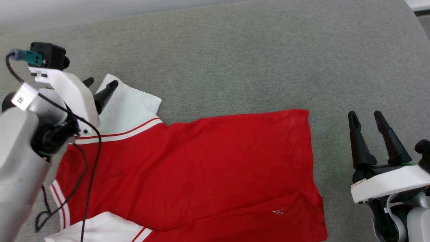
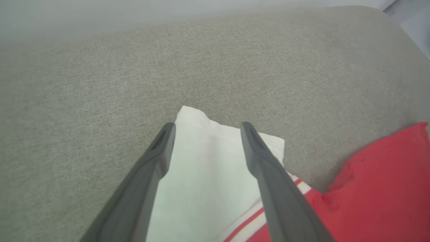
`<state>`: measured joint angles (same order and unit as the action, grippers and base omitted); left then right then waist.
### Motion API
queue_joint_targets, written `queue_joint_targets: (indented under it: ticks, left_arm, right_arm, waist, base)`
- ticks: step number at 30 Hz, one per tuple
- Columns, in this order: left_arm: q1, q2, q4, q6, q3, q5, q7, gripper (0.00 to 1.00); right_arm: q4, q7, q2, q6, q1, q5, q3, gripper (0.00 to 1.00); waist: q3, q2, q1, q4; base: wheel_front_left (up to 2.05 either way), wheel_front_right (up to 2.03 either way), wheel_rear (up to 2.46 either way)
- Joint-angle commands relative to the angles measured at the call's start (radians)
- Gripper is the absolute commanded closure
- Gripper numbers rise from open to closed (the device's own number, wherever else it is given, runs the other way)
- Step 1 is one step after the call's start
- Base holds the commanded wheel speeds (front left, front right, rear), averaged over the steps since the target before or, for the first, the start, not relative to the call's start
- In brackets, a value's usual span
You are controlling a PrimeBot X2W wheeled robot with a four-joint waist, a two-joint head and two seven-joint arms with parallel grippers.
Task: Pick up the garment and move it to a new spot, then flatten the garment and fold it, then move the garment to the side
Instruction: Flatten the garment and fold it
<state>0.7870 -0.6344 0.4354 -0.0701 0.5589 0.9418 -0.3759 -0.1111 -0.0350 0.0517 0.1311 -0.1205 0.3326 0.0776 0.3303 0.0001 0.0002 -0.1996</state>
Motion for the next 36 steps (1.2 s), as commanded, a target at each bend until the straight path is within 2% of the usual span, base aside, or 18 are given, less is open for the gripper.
queue_joint_targets:
  ticks: [1,9,14,15,16,17,19,23,28,36]
  left_arm:
    - [0.015,-0.008,0.007,-0.006,0.006,0.006,-0.02,0.0]
    - [0.091,-0.064,0.092,-0.017,0.04,0.049,-0.256,0.0]
    - [0.074,-0.059,0.159,-0.015,0.077,0.085,-0.403,0.0]
    - [0.065,-0.054,0.171,-0.013,0.085,0.098,-0.432,0.42]
    - [0.057,-0.047,0.178,-0.012,0.093,0.105,-0.462,0.64]
    - [0.052,-0.042,0.183,-0.012,0.101,0.111,-0.478,1.0]
    - [0.047,-0.029,0.184,-0.013,0.105,0.125,-0.499,1.0]
    - [0.069,-0.02,0.176,-0.012,0.095,0.117,-0.465,1.0]
    - [0.12,-0.007,0.164,-0.014,0.086,0.094,-0.412,1.0]
    - [0.175,0.039,0.139,-0.022,0.089,0.076,-0.362,1.0]
  right_arm:
    - [0.008,0.007,-0.002,-0.001,-0.011,0.007,-0.003,0.0]
    - [0.06,0.038,-0.002,-0.001,-0.029,0.053,-0.034,0.0]
    - [0.091,0.055,-0.002,-0.001,-0.039,0.073,-0.046,0.0]
    - [0.098,0.055,-0.002,-0.001,-0.041,0.076,-0.047,0.0]
    - [0.103,0.055,-0.002,-0.001,-0.043,0.079,-0.046,0.0]
    - [0.108,0.051,-0.002,-0.001,-0.045,0.084,-0.045,0.0]
    - [0.119,0.034,-0.002,-0.001,-0.047,0.092,-0.046,0.0]
    - [0.149,-0.041,-0.002,-0.001,-0.067,0.101,-0.05,0.0]
    - [0.207,-0.215,0.013,-0.001,-0.136,0.098,-0.056,0.0]
    - [0.301,-0.502,0.099,-0.001,-0.271,0.124,-0.096,0.0]
  waist:
    - [0.026,-0.0001,-0.0002,-0.026]
    - [0.087,-0.0001,-0.0002,-0.079]
    - [0.112,-0.0001,-0.0002,-0.098]
    - [0.114,-0.0001,-0.0002,-0.1]
    - [0.115,-0.0001,-0.0002,-0.101]
    - [0.116,-0.0001,-0.0002,-0.101]
    - [0.116,-0.0001,-0.0002,-0.101]
    - [0.107,-0.0001,-0.0002,-0.091]
    - [0.076,-0.0001,-0.0002,-0.06]
    - [0.028,-0.0001,-0.0002,0.019]
  base:
    - [0.0,0.0,0.0]
    - [0.0,0.0,0.0]
    - [0.0,0.0,0.0]
    - [0.0,0.0,0.0]
    - [0.0,0.0,0.0]
    - [0.0,0.0,0.0]
    - [0.0,0.0,0.0]
    - [0.0,0.0,0.0]
    - [0.0,0.0,0.0]
    - [0.0,0.0,0.0]
